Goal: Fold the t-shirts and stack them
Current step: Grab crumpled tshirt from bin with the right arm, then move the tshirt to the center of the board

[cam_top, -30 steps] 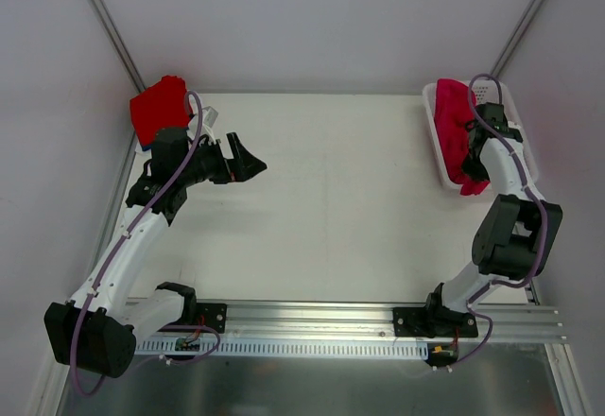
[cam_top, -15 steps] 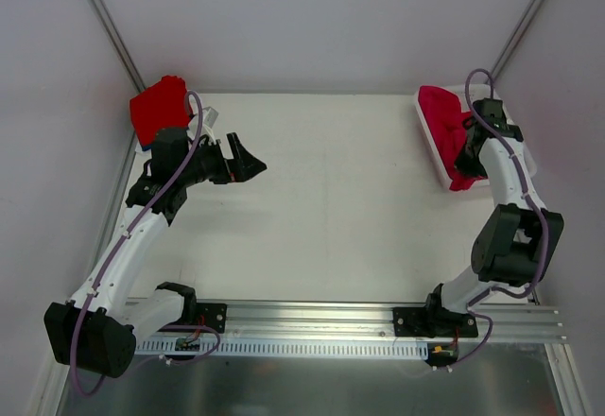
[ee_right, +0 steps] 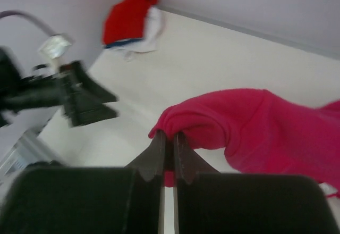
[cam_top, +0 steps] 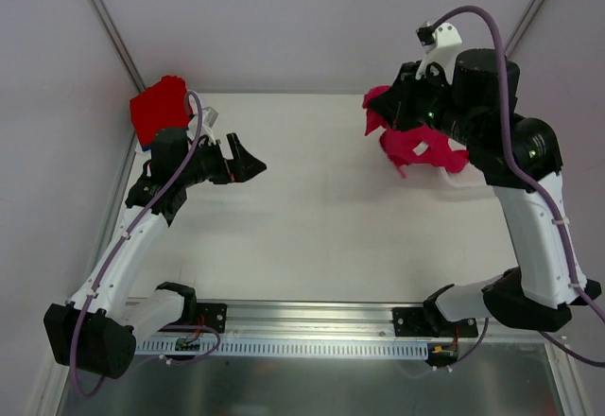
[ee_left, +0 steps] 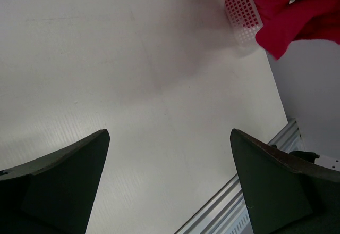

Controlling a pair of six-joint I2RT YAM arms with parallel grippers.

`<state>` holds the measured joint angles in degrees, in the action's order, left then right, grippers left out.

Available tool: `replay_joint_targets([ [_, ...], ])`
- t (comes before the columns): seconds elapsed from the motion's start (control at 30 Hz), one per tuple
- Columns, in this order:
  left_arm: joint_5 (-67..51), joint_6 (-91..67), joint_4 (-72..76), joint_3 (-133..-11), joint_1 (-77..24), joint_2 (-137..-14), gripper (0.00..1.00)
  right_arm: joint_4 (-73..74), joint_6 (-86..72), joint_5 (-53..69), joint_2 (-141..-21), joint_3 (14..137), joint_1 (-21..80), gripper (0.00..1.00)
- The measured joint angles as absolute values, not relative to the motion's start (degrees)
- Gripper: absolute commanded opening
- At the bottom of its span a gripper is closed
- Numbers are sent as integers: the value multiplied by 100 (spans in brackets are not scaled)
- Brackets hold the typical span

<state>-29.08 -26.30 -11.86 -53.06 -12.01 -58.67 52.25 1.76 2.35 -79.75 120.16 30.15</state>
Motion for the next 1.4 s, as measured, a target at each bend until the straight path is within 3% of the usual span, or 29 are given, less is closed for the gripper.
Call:
replay_joint_targets([
  [0.2,-2950,-2630,-1184,-5306,-1201,-5833,99,5205,283,344,-7848,12484,4917,1],
  [0.43,-2943,-2626,-1186,-5275,-1201,-5730,99,5004,353,434,-7758,12234,5778,0],
  [0.73,-2902,-2596,-1179,-5260,-1330,-5485,99,4821,471,338,-7061,11592,5885,0],
  [1.1,-2355,-2438,-2080,-6073,-1811,-4858,99,4517,642,-1706,-5297,9325,5894,1],
  [1.27,-1763,-2281,-2746,-5927,-2620,-4993,98,4480,513,-2475,-5264,8294,5892,0],
  [1.4,-1031,-2311,-3118,-5551,-4248,-5522,99,4471,381,-2869,-5461,7787,5892,1],
])
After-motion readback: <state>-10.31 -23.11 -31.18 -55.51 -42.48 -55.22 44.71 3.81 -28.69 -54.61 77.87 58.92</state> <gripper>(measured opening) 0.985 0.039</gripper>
